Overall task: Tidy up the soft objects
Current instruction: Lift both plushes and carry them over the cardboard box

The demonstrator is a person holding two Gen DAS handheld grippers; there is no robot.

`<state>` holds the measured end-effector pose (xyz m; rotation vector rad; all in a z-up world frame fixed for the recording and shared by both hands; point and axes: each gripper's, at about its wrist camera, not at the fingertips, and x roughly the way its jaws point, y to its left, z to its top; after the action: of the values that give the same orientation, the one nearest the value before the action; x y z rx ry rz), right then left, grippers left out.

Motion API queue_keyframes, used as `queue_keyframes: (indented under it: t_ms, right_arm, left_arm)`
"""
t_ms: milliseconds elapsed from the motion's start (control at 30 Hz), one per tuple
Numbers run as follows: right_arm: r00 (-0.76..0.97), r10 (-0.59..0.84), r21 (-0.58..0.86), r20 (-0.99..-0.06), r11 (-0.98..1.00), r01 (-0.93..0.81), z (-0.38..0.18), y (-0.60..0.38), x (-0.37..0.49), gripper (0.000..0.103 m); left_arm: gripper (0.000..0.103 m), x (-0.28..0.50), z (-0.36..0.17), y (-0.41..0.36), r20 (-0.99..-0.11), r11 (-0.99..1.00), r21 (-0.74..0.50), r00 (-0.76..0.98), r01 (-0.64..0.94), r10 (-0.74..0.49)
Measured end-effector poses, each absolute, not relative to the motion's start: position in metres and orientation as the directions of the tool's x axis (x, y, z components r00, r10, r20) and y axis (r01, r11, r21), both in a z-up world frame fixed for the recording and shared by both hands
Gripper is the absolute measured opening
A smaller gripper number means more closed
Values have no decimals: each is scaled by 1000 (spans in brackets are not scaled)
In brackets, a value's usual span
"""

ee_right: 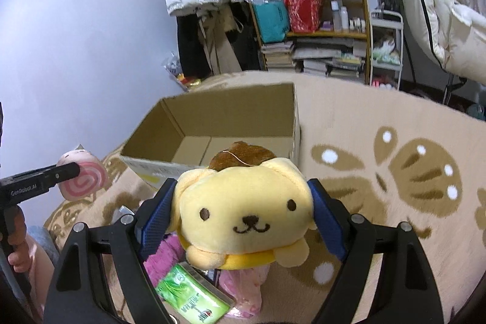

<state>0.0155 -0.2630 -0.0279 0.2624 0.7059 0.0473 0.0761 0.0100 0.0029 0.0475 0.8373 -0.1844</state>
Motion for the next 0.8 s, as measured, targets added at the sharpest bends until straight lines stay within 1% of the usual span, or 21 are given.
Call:
queue_keyframes:
  t_ms: [200, 367, 633, 800]
  right_arm:
    - [791, 133, 242, -597, 970, 19, -11, -260, 20, 88]
    - [812, 123, 225, -571, 974, 10, -5, -260, 34, 88]
    - [834, 125, 198, -538, 980, -19, 11, -261, 66, 88]
    - [832, 120, 165, -542, 986, -35, 12, -255, 91, 89]
  left_arm:
    - [44, 93, 25, 1, -694, 982, -16, 705, 186, -145]
    - [44, 109, 40, -18, -653, 975, 23, 741, 222, -153]
    - [44, 142, 39, -50, -635, 959, 80, 756, 270, -160]
    - [45, 161, 24, -72, -654, 943, 106, 736, 317, -174]
